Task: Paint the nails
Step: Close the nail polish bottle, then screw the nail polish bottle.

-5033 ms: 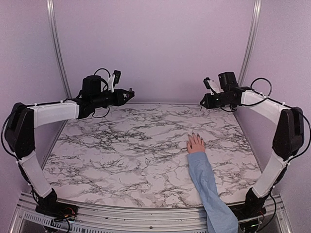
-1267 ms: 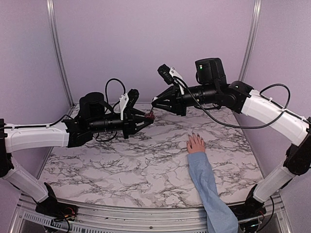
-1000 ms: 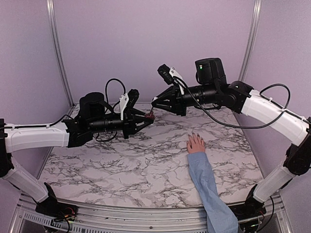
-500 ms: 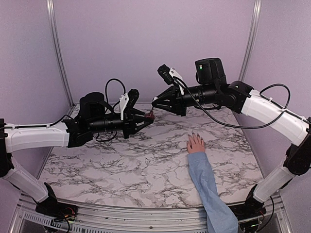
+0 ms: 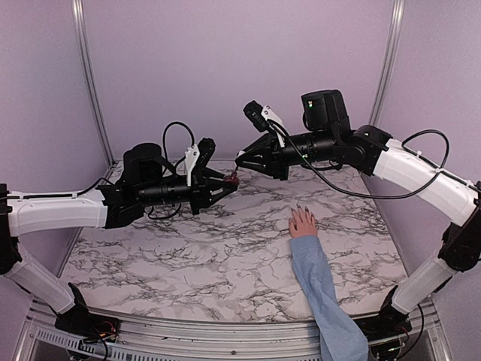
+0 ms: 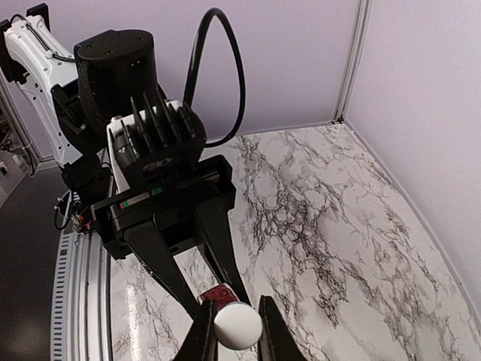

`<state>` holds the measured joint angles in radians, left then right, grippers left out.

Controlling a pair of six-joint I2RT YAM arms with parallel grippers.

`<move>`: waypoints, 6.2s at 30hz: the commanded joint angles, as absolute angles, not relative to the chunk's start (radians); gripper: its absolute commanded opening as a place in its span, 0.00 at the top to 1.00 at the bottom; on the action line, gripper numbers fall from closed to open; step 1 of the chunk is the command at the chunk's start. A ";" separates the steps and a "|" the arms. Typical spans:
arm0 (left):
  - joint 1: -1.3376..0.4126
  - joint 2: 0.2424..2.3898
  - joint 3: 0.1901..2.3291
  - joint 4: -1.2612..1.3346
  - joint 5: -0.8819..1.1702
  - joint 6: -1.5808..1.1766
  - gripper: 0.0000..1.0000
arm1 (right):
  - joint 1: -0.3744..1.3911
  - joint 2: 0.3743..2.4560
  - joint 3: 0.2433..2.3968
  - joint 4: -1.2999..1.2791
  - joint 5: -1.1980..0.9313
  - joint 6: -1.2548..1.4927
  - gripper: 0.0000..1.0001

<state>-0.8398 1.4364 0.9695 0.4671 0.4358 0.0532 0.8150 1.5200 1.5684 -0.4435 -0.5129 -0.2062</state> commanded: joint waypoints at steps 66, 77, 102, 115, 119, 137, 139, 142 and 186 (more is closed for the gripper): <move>-0.833 1.466 1.012 0.497 0.447 0.041 1.00 | 0.823 1.491 1.551 -0.428 -0.492 -0.205 1.00; -0.833 1.475 1.025 0.499 0.457 0.043 1.00 | 0.824 1.495 1.554 -0.425 -0.489 -0.209 1.00; -0.833 1.475 1.049 0.498 0.476 0.058 1.00 | 0.823 1.515 1.537 -0.419 -0.514 -0.198 1.00; -0.833 1.467 1.071 0.498 0.498 0.059 1.00 | 0.824 1.531 1.530 -0.420 -0.527 -0.192 1.00; -0.833 1.461 1.079 0.498 0.493 0.065 1.00 | 0.824 1.532 1.525 -0.421 -0.522 -0.189 1.00; -0.833 1.448 1.094 0.499 0.469 0.078 1.00 | 0.824 1.538 1.593 -0.416 -0.533 -0.166 0.71; -0.831 1.452 1.097 0.498 0.472 0.077 1.00 | 0.824 1.533 1.600 -0.412 -0.528 -0.166 0.64; -0.829 1.458 1.108 0.498 0.476 0.068 1.00 | 0.822 1.520 1.602 -0.404 -0.517 -0.165 0.57; -0.770 1.581 1.269 0.683 0.993 -0.331 1.00 | 0.757 1.511 1.616 -0.208 -0.965 -0.040 0.74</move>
<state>-0.7731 1.5833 1.2434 0.6258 0.9871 -0.3237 0.7425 1.5055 1.6005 -0.1947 -0.9455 -0.0238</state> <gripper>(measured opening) 0.195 0.293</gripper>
